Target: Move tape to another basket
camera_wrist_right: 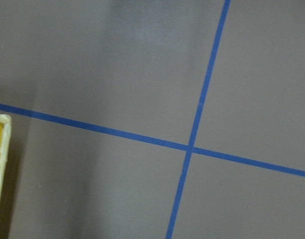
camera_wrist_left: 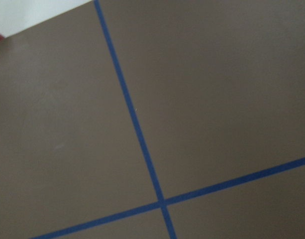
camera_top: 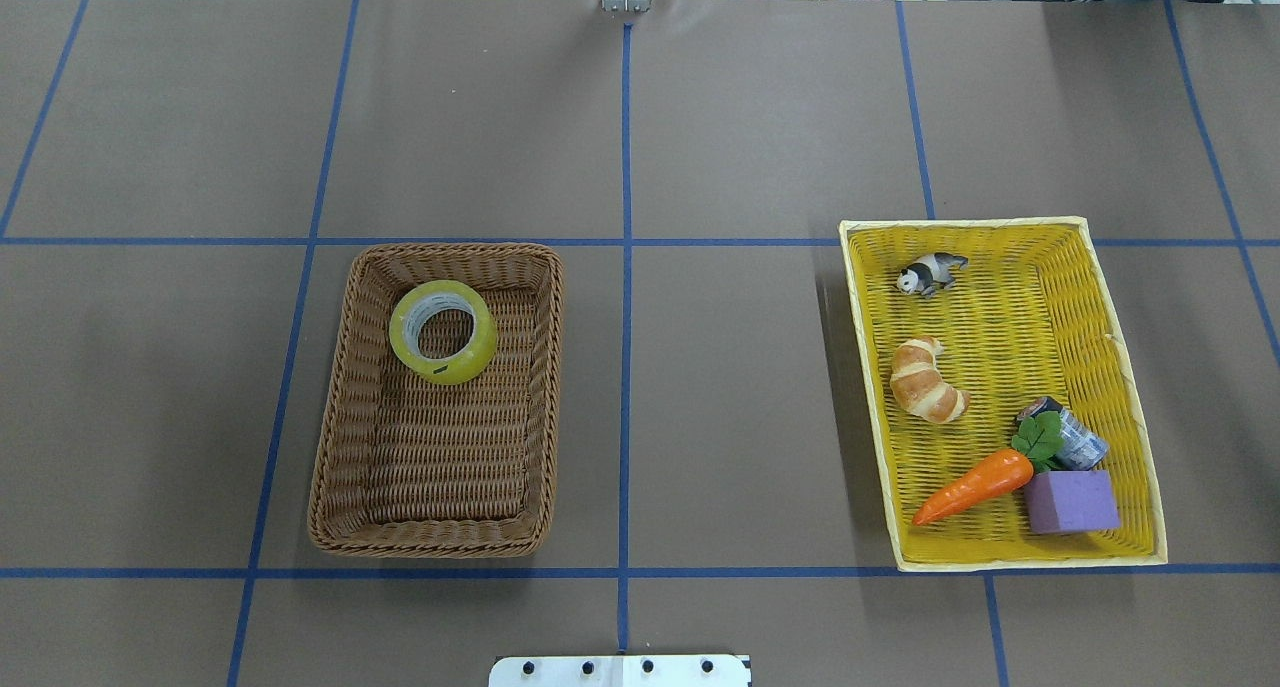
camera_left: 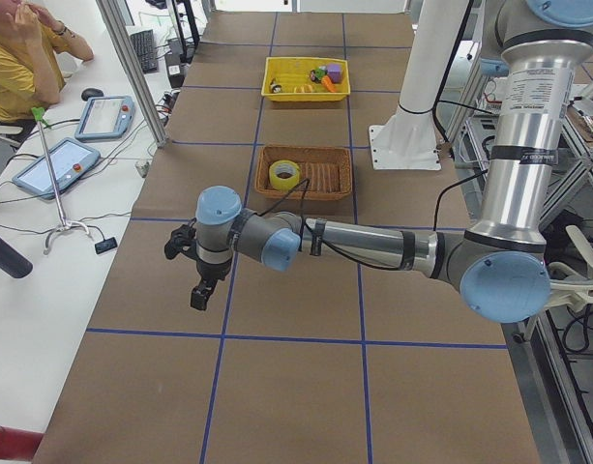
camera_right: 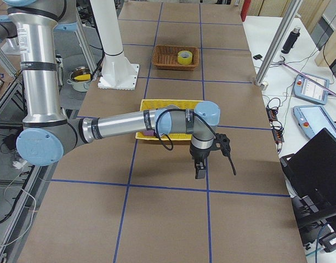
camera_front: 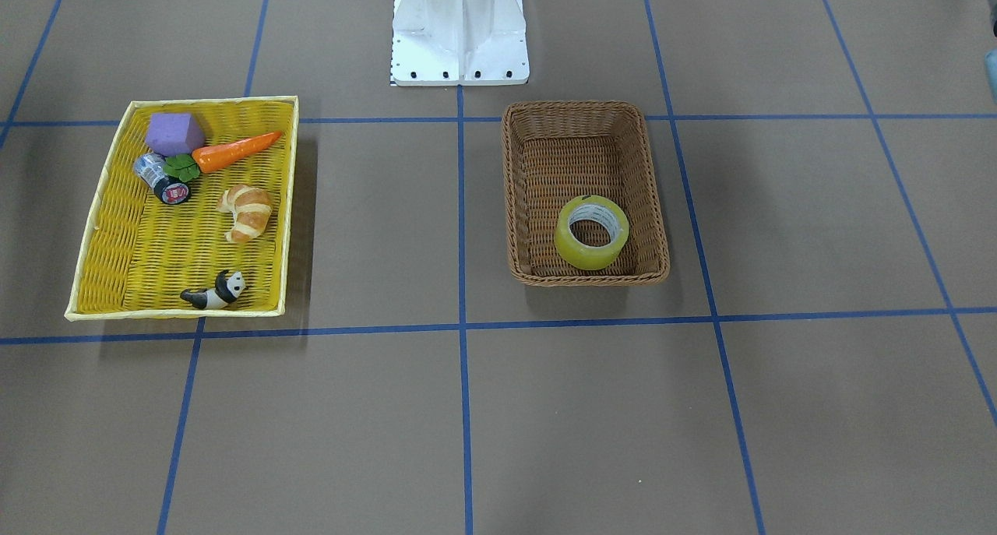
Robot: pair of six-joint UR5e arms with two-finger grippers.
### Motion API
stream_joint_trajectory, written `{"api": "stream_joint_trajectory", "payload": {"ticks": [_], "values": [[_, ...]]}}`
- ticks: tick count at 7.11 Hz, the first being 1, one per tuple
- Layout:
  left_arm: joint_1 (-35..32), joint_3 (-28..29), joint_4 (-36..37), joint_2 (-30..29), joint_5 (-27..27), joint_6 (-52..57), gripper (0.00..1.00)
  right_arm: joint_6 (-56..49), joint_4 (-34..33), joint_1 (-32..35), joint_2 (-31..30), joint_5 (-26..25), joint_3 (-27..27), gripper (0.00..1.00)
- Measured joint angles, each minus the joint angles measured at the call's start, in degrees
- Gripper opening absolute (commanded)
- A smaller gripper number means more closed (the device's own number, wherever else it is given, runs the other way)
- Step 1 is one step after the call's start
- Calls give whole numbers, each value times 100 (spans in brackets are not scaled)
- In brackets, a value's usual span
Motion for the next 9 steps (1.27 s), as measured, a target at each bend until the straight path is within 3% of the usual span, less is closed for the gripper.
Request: {"api": "stream_joint_trajectory", "payload": {"ticks": [2, 5, 9], "values": [[-350, 137, 170, 412, -233, 76, 99, 36, 34, 139, -209, -4, -133, 100], [-716, 90, 169, 915, -1187, 54, 99, 77, 373, 157, -232, 34, -300, 100], [-718, -27, 467, 902, -1230, 64, 99, 73, 421, 154, -212, 77, -354, 100]]}}
